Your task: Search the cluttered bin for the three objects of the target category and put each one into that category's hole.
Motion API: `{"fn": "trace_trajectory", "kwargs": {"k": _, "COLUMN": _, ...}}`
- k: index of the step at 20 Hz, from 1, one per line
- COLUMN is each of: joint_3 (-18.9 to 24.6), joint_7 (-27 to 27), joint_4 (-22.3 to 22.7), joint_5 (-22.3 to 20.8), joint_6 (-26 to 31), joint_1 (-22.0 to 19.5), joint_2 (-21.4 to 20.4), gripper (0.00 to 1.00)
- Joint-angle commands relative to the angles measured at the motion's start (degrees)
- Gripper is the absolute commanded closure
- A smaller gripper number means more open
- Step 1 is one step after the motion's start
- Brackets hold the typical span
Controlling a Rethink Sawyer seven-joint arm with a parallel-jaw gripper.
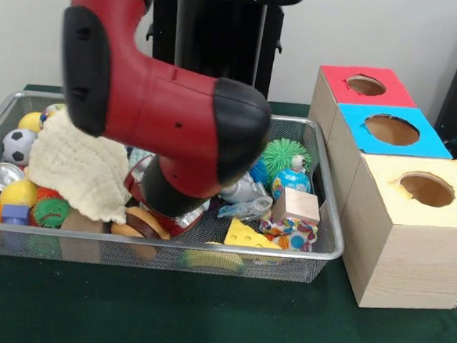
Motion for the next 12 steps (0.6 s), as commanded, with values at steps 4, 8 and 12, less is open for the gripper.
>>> {"fn": "trace_trajectory", "kwargs": {"k": 4, "joint_3": -4.8, "joint_7": 12.9, "joint_4": 10.7, "joint_5": -9.9, "joint_6": -33.1, "joint_1": 4.0, "joint_2": 4.8, "gripper": 0.00}}
{"fn": "trace_trajectory", "kwargs": {"k": 8, "joint_3": -6.5, "joint_7": 14.9, "joint_4": 16.2, "joint_5": -9.1, "joint_6": -38.4, "joint_1": 4.8, "joint_2": 2.7, "gripper": 0.00}}
{"fn": "trace_trajectory", "kwargs": {"k": 12, "joint_3": -8.4, "joint_7": 16.7, "joint_4": 21.4, "joint_5": -6.2, "joint_6": -40.1, "joint_1": 6.8, "joint_2": 0.2, "gripper": 0.00}}
